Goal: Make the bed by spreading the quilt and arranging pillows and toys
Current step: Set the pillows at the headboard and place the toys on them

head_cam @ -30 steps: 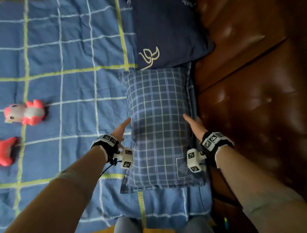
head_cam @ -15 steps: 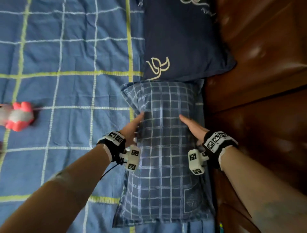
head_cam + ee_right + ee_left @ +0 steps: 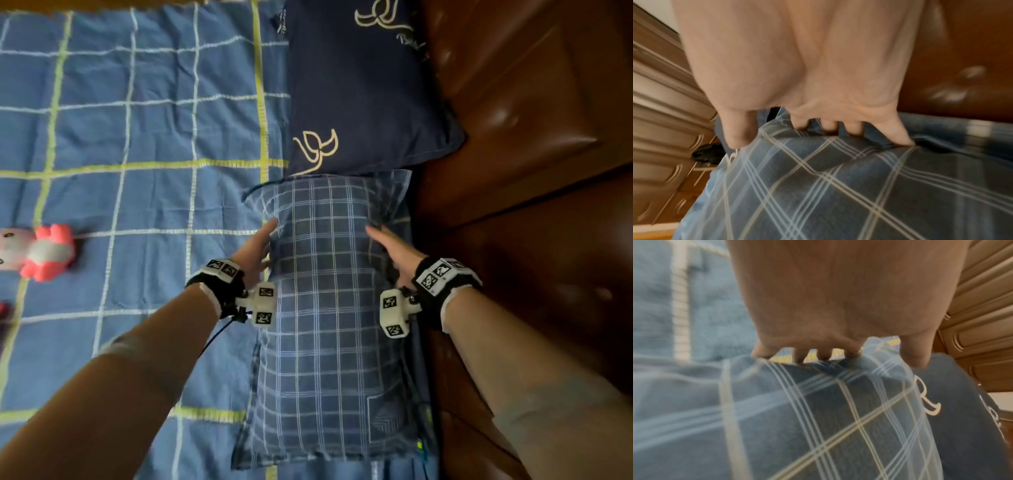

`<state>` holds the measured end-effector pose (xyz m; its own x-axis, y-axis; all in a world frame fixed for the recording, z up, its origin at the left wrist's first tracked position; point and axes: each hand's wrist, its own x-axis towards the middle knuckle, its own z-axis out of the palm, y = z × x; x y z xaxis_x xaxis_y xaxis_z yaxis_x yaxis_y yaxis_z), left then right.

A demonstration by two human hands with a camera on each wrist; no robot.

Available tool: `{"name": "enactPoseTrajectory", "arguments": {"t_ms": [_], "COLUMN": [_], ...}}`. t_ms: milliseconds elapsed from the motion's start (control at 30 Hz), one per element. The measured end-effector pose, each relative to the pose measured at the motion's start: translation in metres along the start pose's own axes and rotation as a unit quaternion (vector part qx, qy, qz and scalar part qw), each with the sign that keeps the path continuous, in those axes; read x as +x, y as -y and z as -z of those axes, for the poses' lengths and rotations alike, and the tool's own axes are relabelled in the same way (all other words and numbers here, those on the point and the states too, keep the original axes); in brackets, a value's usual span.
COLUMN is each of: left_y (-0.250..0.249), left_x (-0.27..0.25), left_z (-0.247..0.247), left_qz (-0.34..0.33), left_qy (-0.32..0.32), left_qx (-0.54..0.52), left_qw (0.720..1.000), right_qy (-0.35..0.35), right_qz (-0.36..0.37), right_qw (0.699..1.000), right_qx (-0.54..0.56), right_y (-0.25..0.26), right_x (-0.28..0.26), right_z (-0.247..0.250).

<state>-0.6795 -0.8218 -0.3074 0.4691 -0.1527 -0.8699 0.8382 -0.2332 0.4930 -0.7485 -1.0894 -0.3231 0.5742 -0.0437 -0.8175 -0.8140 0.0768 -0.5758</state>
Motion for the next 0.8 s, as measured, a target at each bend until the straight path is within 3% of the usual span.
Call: {"name": "enactPoseTrajectory", "arguments": {"t_ms": [133, 200, 300, 400, 500, 567, 633, 733, 800], "left_y": [0.047, 0.093, 0.152, 0.137, 0.115, 0.107, 0.117, 0.155, 0.173], "left_x": [-0.043, -0.043, -0.017, -0.051, -0.096, -0.108, -0.105, -0.089, -0.085], "left_z": [0.026, 0.027, 0.005, -0.032, -0.02, -0.007, -0.001, -0.027, -0.049], "left_qz": [0.075, 0.102, 0.101, 0.09, 0.102, 0.114, 0.099, 0.113, 0.094], "left_qy": [-0.003, 0.015, 0.056, 0.088, 0.091, 0.055, 0.023, 0.081, 0.108], "left_qx": [0.047, 0.065, 0.072, 0.066, 0.091, 0.138, 0.125, 0.05, 0.034], "left_qw": [0.996, 0.992, 0.991, 0.99, 0.986, 0.982, 0.987, 0.989, 0.989], "right_qy": [-0.025, -0.024, 0.033, 0.08, 0.006, -0.073, -0.088, -0.042, -0.05], "right_qz": [-0.053, -0.089, -0.059, -0.034, -0.033, -0.044, -0.034, -0.056, -0.036], "right_qw": [0.998, 0.995, 0.998, 0.996, 0.998, 0.995, 0.994, 0.995, 0.996], "right_qx": [0.006, -0.023, -0.004, -0.005, -0.051, -0.05, -0.06, -0.073, -0.064], "right_y": [-0.041, -0.078, -0.112, -0.118, -0.11, -0.112, -0.117, -0.145, -0.165], "right_x": [-0.063, -0.085, -0.083, -0.075, -0.102, -0.113, -0.117, -0.108, -0.107], "right_z": [-0.007, -0.025, -0.068, -0.084, -0.063, -0.036, -0.025, -0.053, -0.077]}}
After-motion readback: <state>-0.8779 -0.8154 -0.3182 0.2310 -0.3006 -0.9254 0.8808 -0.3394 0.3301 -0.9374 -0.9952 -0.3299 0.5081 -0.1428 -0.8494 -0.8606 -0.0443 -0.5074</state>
